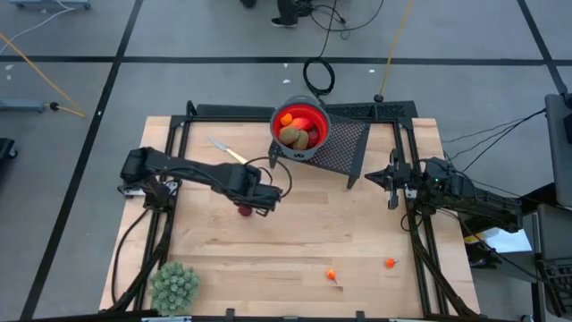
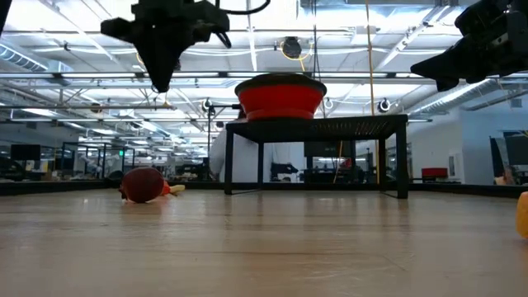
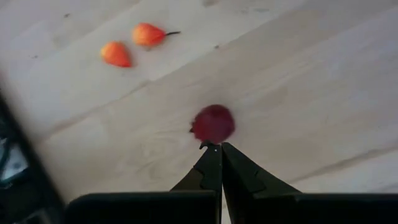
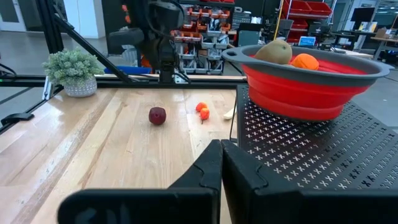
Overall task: Pick & Place Fruit
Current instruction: Put the pear into the strainer bowl on the shelf
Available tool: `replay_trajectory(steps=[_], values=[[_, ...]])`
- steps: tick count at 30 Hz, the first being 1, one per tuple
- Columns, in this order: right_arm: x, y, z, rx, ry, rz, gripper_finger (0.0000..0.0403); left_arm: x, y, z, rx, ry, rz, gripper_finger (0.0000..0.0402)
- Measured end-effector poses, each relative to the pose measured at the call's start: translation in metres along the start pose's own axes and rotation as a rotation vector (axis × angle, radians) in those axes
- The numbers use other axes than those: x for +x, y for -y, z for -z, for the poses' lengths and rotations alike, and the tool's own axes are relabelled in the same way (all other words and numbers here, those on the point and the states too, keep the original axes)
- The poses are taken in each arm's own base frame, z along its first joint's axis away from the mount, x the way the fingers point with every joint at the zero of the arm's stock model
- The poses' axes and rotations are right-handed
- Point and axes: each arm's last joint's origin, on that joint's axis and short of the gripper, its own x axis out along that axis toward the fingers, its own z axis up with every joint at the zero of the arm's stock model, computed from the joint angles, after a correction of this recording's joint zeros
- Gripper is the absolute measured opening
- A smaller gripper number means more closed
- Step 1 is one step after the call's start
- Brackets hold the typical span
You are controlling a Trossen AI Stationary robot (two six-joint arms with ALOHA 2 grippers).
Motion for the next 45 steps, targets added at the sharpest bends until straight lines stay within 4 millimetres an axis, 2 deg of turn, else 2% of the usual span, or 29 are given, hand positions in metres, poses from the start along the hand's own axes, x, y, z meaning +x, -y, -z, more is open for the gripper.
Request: replay_trajectory(steps=[5, 13, 18, 22, 27, 35, 39, 45], values=[[0.0, 0.0, 0.0, 0.0, 0.0, 0.0, 0.0, 0.016, -0.017, 0.0, -0.045, 0.031, 0.125, 0.0002], [0.0, 0.0, 0.0, 0.001, 0.0, 0.0, 0.0, 0.039, -0.069, 0.014, -0.199, 0.022, 0.144, 0.0001], [0.0, 0.0, 0.0, 0.0, 0.001, 0.0, 0.0, 0.044, -0.093, 0.013, -0.26, 0.037, 0.13, 0.0001], [0.0, 0.0, 0.0, 0.0, 0.001, 0.001, 0.0, 0.049, -0.104, 0.001, -0.307, 0.099, 0.091, 0.0004], [0.0, 0.0, 0.0, 0.0, 0.001, 0.001, 0.0, 0.055, -0.113, -0.026, -0.288, 0.146, 0.093, 0.0003], [0.0, 0.0, 0.0, 0.001, 0.001, 0.001, 0.0, 0.063, -0.138, -0.06, -0.331, 0.161, 0.067, 0.0034], [0.0, 0.0, 0.0, 0.001, 0.001, 0.001, 0.0, 0.065, -0.149, -0.069, -0.337, 0.139, 0.066, 0.0057], [0.0, 0.0, 0.0, 0.001, 0.001, 0.001, 0.0, 0.067, -0.156, -0.075, -0.35, 0.128, 0.067, 0.0117]])
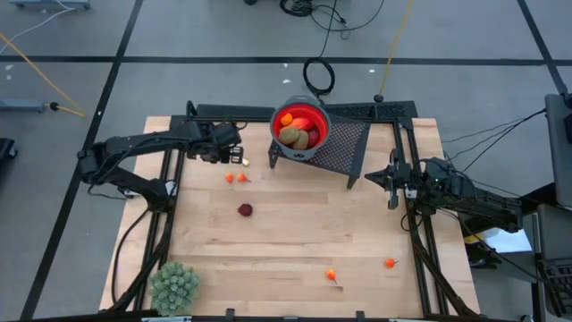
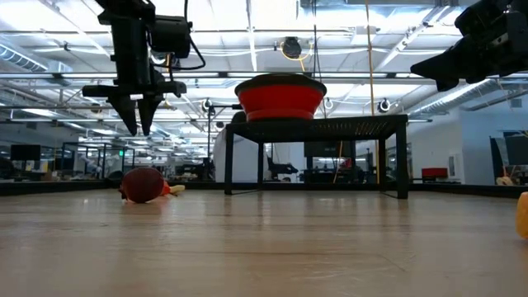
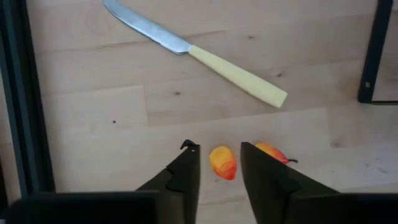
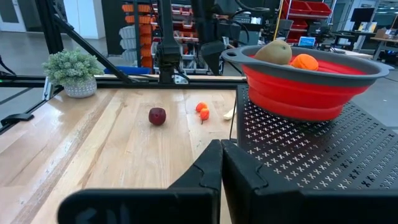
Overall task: Pick & Place Fruit
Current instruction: Put the pear into the strainer bowl on the shelf
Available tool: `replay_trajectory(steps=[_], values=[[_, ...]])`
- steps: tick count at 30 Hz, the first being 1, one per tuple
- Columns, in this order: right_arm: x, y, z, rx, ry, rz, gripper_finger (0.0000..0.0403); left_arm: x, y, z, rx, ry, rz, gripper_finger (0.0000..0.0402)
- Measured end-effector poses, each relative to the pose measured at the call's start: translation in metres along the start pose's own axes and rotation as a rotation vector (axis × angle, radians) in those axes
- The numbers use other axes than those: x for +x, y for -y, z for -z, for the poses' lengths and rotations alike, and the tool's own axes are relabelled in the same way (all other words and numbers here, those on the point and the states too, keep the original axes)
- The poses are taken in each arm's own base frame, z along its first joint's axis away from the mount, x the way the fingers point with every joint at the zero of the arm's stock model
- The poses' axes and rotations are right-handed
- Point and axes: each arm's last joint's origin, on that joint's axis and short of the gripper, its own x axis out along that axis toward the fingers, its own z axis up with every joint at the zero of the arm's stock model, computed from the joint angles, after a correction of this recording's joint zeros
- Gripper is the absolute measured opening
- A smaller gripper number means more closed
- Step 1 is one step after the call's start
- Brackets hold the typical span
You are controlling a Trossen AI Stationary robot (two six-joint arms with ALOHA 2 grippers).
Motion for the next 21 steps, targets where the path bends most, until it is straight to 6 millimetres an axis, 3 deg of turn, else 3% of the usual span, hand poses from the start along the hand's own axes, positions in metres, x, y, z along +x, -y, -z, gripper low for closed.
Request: replay_trajectory(steps=[5, 11, 21], values=[[0.0, 0.0, 0.0, 0.0, 0.0, 0.0, 0.0, 0.004, -0.002, -0.002, -0.035, -0.009, 0.01, 0.0179], [0.0, 0.0, 0.0, 0.0, 0.001, 0.0, 0.0, 0.036, -0.007, 0.008, -0.119, -0.088, 0.093, 0.0237], [0.0, 0.0, 0.0, 0.0, 0.001, 0.0, 0.0, 0.057, -0.012, 0.021, -0.164, -0.124, 0.114, 0.0264]])
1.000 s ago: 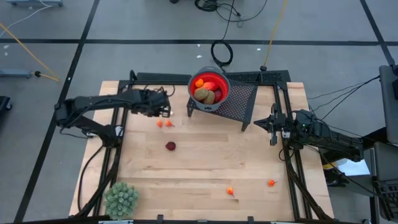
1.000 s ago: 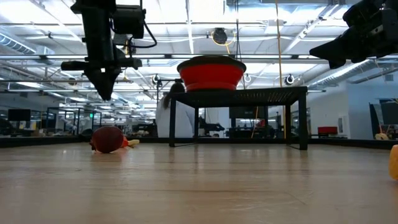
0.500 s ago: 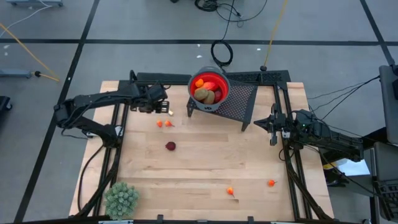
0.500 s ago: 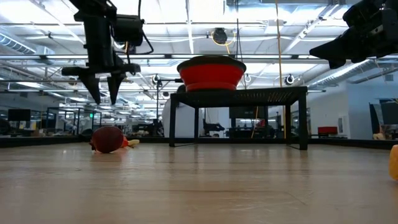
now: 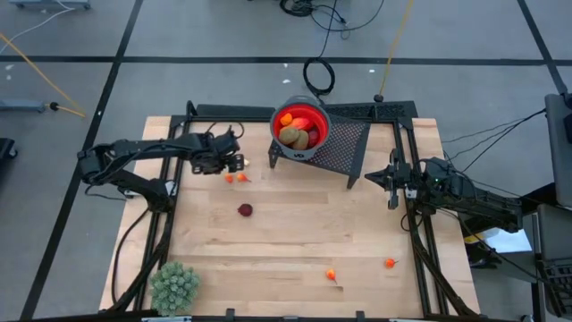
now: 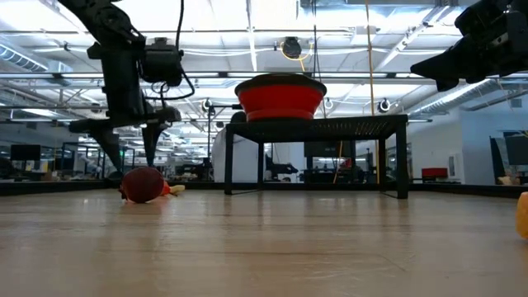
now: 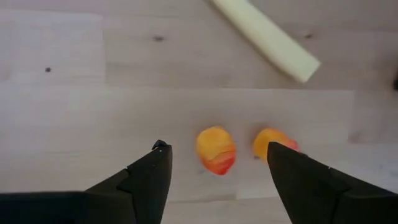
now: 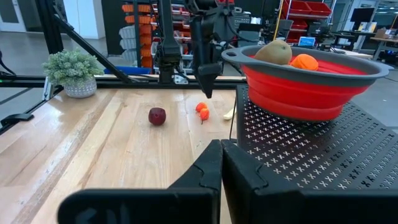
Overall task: Pick & Place Fruit
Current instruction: Put the pear into the strainer bowl on the shelf
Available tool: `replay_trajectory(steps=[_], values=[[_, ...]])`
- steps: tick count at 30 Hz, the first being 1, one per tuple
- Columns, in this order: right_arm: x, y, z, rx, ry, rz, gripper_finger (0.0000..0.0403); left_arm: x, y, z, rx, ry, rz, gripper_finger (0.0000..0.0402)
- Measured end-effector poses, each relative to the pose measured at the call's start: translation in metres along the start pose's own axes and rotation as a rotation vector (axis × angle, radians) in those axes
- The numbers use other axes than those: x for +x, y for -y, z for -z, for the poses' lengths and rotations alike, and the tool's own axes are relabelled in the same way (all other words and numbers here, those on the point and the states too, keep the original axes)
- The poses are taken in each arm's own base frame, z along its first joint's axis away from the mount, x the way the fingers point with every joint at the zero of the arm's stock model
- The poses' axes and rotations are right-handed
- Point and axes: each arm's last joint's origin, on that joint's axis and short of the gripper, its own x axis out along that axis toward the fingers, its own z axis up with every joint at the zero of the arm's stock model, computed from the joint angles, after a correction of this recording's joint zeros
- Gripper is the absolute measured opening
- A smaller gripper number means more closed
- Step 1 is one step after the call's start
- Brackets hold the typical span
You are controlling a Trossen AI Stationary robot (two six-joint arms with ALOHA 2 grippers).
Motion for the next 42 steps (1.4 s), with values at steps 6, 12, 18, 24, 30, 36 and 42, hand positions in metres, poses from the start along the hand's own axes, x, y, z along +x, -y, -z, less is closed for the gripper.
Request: replay_trajectory(steps=[6, 12, 18, 24, 30, 36, 42], values=[[0.0, 0.0, 0.0, 0.0, 0.0, 0.003, 0.0, 0.008, -0.007, 0.004, -0.026, -0.011, -0.017, 0.0262], [0.0, 0.0, 0.0, 0.0, -0.001, 0.004, 0.0, 0.015, -0.008, 0.01, -0.034, -0.019, 0.005, 0.0262], [0.0, 0.0, 0.0, 0.0, 0.0, 0.004, 0.0, 0.023, -0.004, 0.014, -0.011, -0.019, -0.03, 0.0262], [0.0, 0.0, -0.001, 0.027, 0.006, 0.005, 0.0, 0.038, 0.0, 0.017, -0.001, -0.034, -0.059, 0.0262], [0.0, 0.0, -0.001, 0.102, 0.008, 0.004, 0.0, 0.042, 0.001, 0.017, 0.0, -0.038, -0.076, 0.0262], [0.0, 0.0, -0.001, 0.102, 0.008, 0.004, 0.0, 0.043, 0.001, 0.016, 0.002, -0.013, -0.09, 0.0262], [0.0, 0.0, -0.001, 0.077, 0.008, 0.004, 0.0, 0.043, 0.0, 0.016, 0.002, -0.004, -0.096, 0.024]])
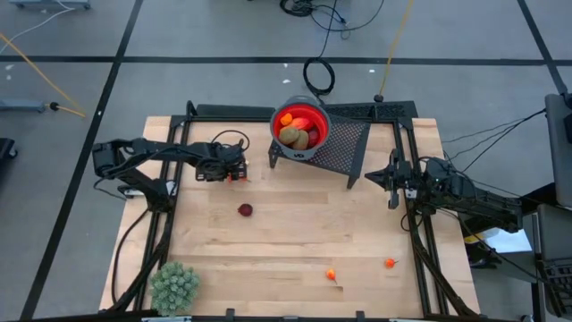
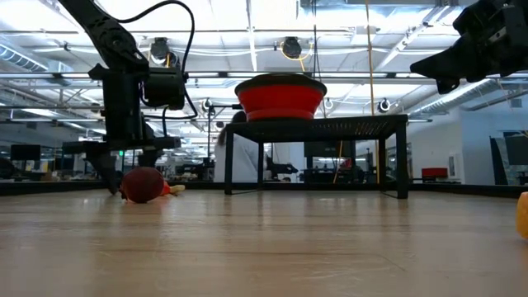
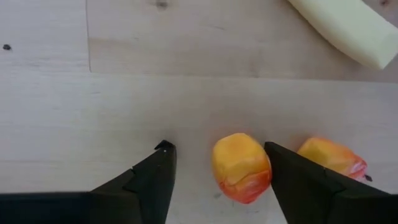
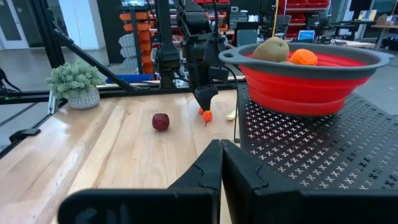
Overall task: Pick & Place Fruit
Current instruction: Put the pear into the strainer bowl on the shelf
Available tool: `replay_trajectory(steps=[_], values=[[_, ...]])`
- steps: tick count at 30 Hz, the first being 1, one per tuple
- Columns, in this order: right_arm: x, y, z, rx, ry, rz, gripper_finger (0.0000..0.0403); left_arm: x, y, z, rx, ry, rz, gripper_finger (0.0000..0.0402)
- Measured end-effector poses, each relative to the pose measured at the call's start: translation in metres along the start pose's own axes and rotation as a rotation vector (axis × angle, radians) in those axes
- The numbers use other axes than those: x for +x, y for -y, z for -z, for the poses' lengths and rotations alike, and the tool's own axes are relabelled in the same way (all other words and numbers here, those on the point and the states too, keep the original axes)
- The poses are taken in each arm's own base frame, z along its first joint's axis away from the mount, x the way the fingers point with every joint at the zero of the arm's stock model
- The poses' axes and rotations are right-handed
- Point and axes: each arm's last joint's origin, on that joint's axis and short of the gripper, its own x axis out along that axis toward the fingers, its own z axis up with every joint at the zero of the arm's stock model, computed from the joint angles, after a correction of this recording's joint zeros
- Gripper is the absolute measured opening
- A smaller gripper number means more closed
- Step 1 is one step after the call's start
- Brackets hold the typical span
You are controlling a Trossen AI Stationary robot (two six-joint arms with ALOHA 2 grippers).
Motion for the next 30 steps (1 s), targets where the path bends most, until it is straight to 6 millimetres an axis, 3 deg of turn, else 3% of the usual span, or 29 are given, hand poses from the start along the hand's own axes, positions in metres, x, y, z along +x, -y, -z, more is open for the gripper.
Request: replay_trajectory(steps=[16, 30], values=[[0.0, 0.0, 0.0, 0.001, 0.0, 0.0, 0.0, 0.0, 0.0001, -0.0003, -0.001, 0.007, -0.001, 0.0117], [-0.0001, 0.0, -0.0001, 0.001, 0.0, 0.0, 0.0, -0.0072, -0.0024, 0.0028, -0.018, -0.069, 0.026, 0.0113]])
